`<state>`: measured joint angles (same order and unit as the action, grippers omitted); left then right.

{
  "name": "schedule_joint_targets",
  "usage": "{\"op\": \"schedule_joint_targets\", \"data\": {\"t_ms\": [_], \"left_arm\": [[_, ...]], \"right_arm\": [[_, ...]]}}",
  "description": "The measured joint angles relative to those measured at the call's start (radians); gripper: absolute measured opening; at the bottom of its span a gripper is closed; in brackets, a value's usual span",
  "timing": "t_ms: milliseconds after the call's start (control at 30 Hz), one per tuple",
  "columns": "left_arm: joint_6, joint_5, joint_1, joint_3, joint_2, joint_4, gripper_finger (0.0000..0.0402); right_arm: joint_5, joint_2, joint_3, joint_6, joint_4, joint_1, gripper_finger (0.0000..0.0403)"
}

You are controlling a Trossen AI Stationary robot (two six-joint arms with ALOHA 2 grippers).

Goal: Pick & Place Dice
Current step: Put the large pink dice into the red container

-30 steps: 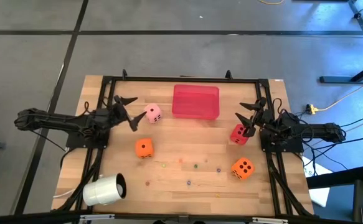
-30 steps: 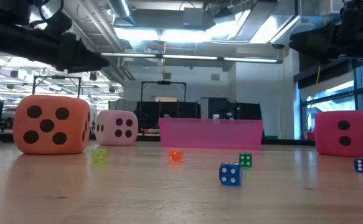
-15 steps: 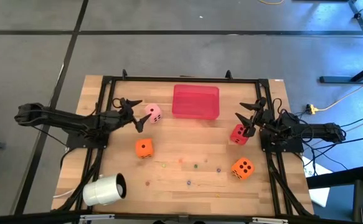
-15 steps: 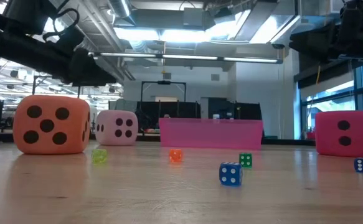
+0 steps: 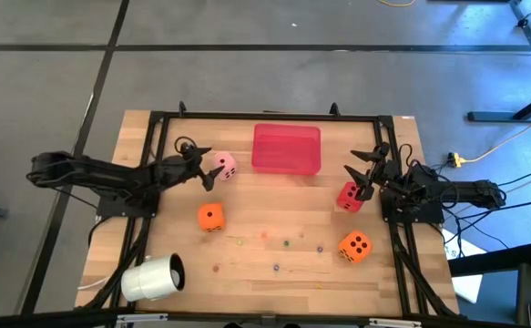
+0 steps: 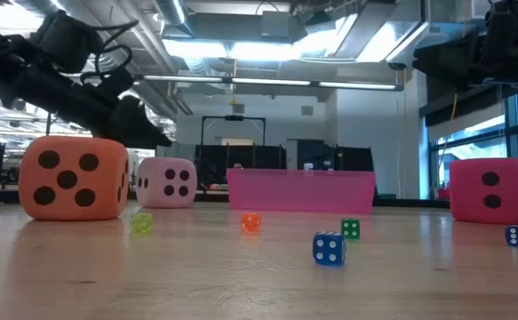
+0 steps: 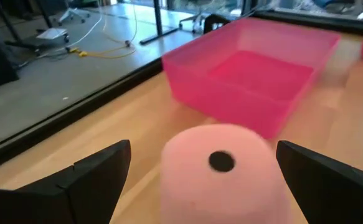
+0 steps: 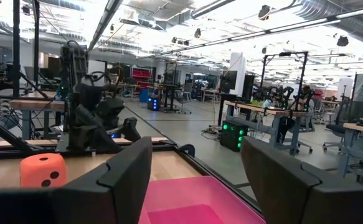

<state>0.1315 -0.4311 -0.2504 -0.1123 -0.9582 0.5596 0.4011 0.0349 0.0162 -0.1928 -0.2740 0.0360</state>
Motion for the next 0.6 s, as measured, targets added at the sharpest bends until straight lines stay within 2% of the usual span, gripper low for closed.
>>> {"op": "schedule_joint_targets", "data": {"t_ms": [200,600], "left_arm": [[0.004,0.085,-0.021,0.000,-0.045,0.079,0.0400],[-0.011,0.060,-0.021,0.000,-0.144,0.103,0.0400]], "right_arm": [[0.000,0.000,0.000,0.000,0.001,0.000,0.0247],[0.003,0.000,0.000,-0.001,0.001,0.000,0.0247]]}}
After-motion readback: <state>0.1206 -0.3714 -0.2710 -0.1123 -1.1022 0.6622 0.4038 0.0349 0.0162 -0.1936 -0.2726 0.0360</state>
